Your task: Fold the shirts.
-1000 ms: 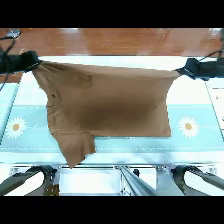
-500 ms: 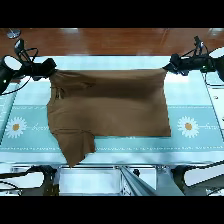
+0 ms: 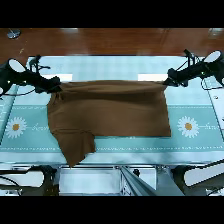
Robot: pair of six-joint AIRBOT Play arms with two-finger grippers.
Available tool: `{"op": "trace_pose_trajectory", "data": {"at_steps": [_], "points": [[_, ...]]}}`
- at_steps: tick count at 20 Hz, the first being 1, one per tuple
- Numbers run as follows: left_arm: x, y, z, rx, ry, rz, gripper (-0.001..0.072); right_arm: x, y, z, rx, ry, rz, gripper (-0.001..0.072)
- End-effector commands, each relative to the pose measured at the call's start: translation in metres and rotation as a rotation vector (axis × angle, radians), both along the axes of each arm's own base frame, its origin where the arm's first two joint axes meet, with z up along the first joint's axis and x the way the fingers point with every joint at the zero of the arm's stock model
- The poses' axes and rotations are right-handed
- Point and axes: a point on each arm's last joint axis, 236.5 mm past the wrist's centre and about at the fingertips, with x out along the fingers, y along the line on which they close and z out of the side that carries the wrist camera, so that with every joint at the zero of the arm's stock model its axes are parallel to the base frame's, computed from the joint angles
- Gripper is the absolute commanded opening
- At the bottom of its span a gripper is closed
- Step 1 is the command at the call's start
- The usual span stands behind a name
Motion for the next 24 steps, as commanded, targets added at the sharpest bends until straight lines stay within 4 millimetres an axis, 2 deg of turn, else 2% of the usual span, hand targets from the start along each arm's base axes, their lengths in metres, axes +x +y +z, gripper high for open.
{"op": "trace_pose_trajectory", "data": {"at_steps": [1,7,13,17,18,19,20,21,22,24], "points": [[-0.026,0.006,-0.024,0.032,0.124,-0.070,0.0021,-0.017,-0.013,-0.016,-0.069,0.069,0.010,0.0034],[-0.029,0.011,-0.025,0.033,0.140,-0.062,0.0021,-0.023,-0.013,-0.018,-0.072,0.092,0.026,0.0034],[-0.050,0.016,-0.024,0.007,0.222,-0.071,0.0021,-0.022,-0.010,-0.017,-0.059,0.090,0.023,0.0035],[-0.051,0.012,-0.023,-0.005,0.230,-0.071,0.0032,-0.027,0.001,-0.026,-0.002,0.136,0.026,0.0039],[-0.053,0.011,-0.022,-0.009,0.238,-0.074,0.0175,-0.030,0.002,-0.028,0.004,0.155,0.024,0.0130],[-0.057,0.010,-0.022,-0.012,0.252,-0.080,0.0543,-0.034,0.003,-0.028,0.009,0.170,0.028,0.0428],[-0.061,0.011,-0.021,-0.012,0.267,-0.086,0.0701,-0.037,0.004,-0.025,0.012,0.176,0.037,0.0630],[-0.069,0.018,-0.022,0.007,0.300,-0.094,0.0703,-0.043,0.001,-0.020,0.017,0.187,0.052,0.0613],[-0.086,0.034,-0.024,0.058,0.367,-0.110,0.0703,-0.050,-0.005,-0.013,0.009,0.195,0.066,0.0613],[-0.117,0.056,-0.017,0.082,0.466,-0.123,0.0702,-0.069,-0.031,0.000,-0.060,0.210,0.086,0.0613]]}}
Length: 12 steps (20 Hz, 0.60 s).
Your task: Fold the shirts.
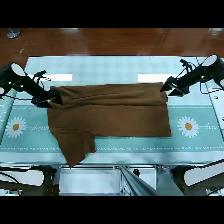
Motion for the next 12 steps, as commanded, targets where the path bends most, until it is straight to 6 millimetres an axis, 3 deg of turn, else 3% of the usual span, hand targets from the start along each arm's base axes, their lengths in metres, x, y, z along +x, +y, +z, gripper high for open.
{"op": "trace_pose_trajectory", "data": {"at_steps": [1,3,6,9,12], "points": [[-0.049,0.032,0.010,0.040,0.133,-0.005,0.0702,-0.033,-0.034,0.018,-0.077,0.024,0.024,0.0614],[-0.075,0.042,0.013,0.035,0.102,0.078,0.0702,-0.048,-0.045,0.026,-0.069,-0.075,-0.052,0.0614],[-0.133,0.052,0.008,-0.004,0.118,0.241,0.0702,-0.078,-0.024,0.040,0.066,-0.246,-0.165,0.0614],[-0.150,0.022,0.006,-0.182,0.030,0.406,0.0702,-0.109,-0.002,0.033,0.104,-0.289,-0.224,0.0614],[-0.159,0.002,-0.002,-0.222,-0.007,0.443,0.0702,-0.129,0.023,0.023,0.139,-0.271,-0.207,0.0613]]}}
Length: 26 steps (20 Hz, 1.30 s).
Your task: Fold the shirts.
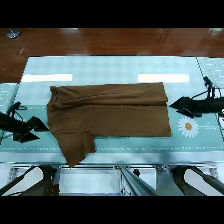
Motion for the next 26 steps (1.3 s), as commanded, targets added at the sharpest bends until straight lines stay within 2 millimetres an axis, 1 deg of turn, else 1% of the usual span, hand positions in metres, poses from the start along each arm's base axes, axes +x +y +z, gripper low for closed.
{"op": "trace_pose_trajectory", "data": {"at_steps": [1,2,4,6,7,9,10,11,12,13,14,15,16,17,18,22,24,26], "points": [[-0.005,-0.034,-0.008,-0.101,-0.085,0.113,0.0702,-0.020,0.027,-0.009,0.046,-0.023,-0.001,0.0614],[-0.006,-0.043,-0.012,-0.120,-0.091,0.118,0.0702,-0.023,0.033,-0.012,0.050,-0.015,0.019,0.0613],[-0.012,-0.052,-0.018,-0.126,-0.089,0.082,0.0702,-0.025,0.041,-0.012,0.061,0.002,0.021,0.0614],[-0.009,-0.057,-0.019,-0.130,-0.102,0.075,0.0702,-0.015,0.041,-0.005,0.106,-0.017,-0.040,0.0614],[-0.008,-0.063,-0.021,-0.137,-0.109,0.073,0.0702,-0.007,0.038,0.000,0.128,-0.036,-0.078,0.0614],[-0.007,-0.079,-0.031,-0.141,-0.123,0.068,0.0702,0.004,0.025,0.010,0.179,-0.065,-0.168,0.0613],[-0.005,-0.085,-0.035,-0.143,-0.135,0.070,0.0702,0.005,0.015,0.014,0.197,-0.065,-0.202,0.0614],[-0.004,-0.092,-0.035,-0.148,-0.148,0.053,0.0702,0.001,0.002,0.016,0.202,-0.057,-0.228,0.0614],[-0.004,-0.100,-0.033,-0.162,-0.164,0.005,0.0699,-0.005,-0.015,0.014,0.191,-0.040,-0.258,0.0613],[-0.008,-0.106,-0.032,-0.171,-0.159,-0.031,0.0686,-0.017,-0.036,0.007,0.156,-0.007,-0.288,0.0614],[-0.012,-0.111,-0.033,-0.171,-0.152,-0.063,0.0543,-0.032,-0.055,-0.003,0.116,0.043,-0.319,0.0613],[-0.014,-0.114,-0.033,-0.170,-0.151,-0.085,0.0267,-0.051,-0.071,-0.015,0.063,0.112,-0.340,0.0614],[-0.014,-0.116,-0.033,-0.171,-0.153,-0.095,0.0024,-0.073,-0.082,-0.027,0.010,0.197,-0.349,0.0614],[-0.013,-0.115,-0.032,-0.170,-0.156,-0.096,0.0021,-0.089,-0.086,-0.038,-0.020,0.273,-0.368,0.0613],[-0.014,-0.116,-0.031,-0.175,-0.162,-0.116,0.0020,-0.095,-0.078,-0.044,-0.009,0.308,-0.367,0.0613],[-0.014,-0.117,-0.029,-0.180,-0.166,-0.125,0.0020,-0.111,-0.023,-0.060,0.005,0.373,-0.174,0.0613],[-0.014,-0.117,-0.029,-0.179,-0.167,-0.125,0.0020,-0.116,-0.005,-0.064,-0.013,0.389,-0.078,0.0614],[-0.013,-0.117,-0.029,-0.181,-0.167,-0.123,0.0020,-0.121,0.008,-0.070,-0.006,0.426,-0.017,0.0614]]}}
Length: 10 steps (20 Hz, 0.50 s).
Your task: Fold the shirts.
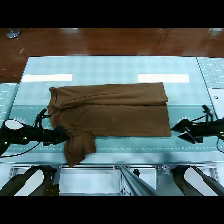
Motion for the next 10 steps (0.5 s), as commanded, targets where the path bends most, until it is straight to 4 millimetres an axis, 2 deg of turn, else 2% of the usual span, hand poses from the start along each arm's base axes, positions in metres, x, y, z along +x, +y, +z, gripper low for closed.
{"op": "trace_pose_trajectory", "data": {"at_steps": [1,3,8,9,10], "points": [[0.000,-0.002,0.001,-0.006,-0.003,-0.002,0.0021,-0.016,0.023,-0.012,0.020,0.076,0.116,0.0614],[0.001,-0.001,0.001,-0.006,-0.003,-0.002,0.0021,-0.013,0.031,-0.016,0.034,0.082,0.128,0.0614],[0.001,-0.003,0.002,-0.013,0.002,0.005,0.0021,0.031,0.040,-0.014,0.075,-0.047,-0.005,0.0611],[0.001,-0.003,0.002,-0.013,0.000,0.005,0.0020,0.034,0.040,-0.013,0.078,-0.054,-0.014,0.0566],[0.001,-0.002,0.002,-0.012,-0.001,0.006,0.0021,0.034,0.040,-0.013,0.077,-0.055,-0.014,0.0451]]}}
